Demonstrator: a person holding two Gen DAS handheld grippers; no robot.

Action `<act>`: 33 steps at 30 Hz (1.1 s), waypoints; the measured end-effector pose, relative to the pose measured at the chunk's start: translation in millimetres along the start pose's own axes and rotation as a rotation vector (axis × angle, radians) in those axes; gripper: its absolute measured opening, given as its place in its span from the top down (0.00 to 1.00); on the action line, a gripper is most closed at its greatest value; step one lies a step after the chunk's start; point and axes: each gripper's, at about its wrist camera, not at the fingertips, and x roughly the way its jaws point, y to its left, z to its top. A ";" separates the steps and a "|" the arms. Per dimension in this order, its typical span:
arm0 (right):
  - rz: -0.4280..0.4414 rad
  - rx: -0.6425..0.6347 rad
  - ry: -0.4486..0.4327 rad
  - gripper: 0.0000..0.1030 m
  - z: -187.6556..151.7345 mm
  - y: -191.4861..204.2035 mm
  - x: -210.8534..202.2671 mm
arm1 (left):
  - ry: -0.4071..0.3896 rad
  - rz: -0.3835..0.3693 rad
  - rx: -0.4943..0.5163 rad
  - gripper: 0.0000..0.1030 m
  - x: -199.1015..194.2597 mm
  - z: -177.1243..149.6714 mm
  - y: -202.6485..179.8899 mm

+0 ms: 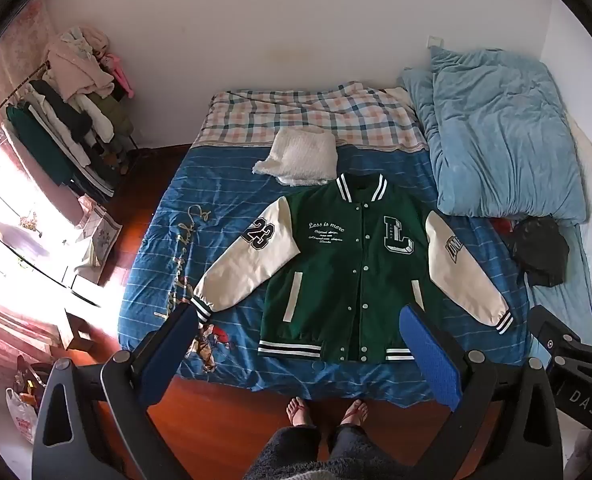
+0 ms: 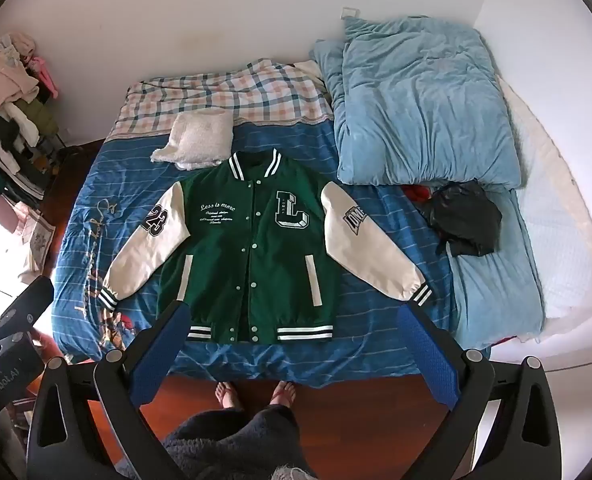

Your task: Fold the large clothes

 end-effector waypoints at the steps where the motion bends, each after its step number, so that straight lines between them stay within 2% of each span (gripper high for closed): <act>1: 0.001 -0.001 0.001 0.00 0.0 -0.1 -0.2 | 0.000 -0.001 -0.001 0.00 0.0 0.0 0.2; 33: 0.000 0.003 -0.006 0.00 -1.0 -3.6 -9.4 | -0.020 -0.006 -0.003 0.00 -13.4 0.6 0.7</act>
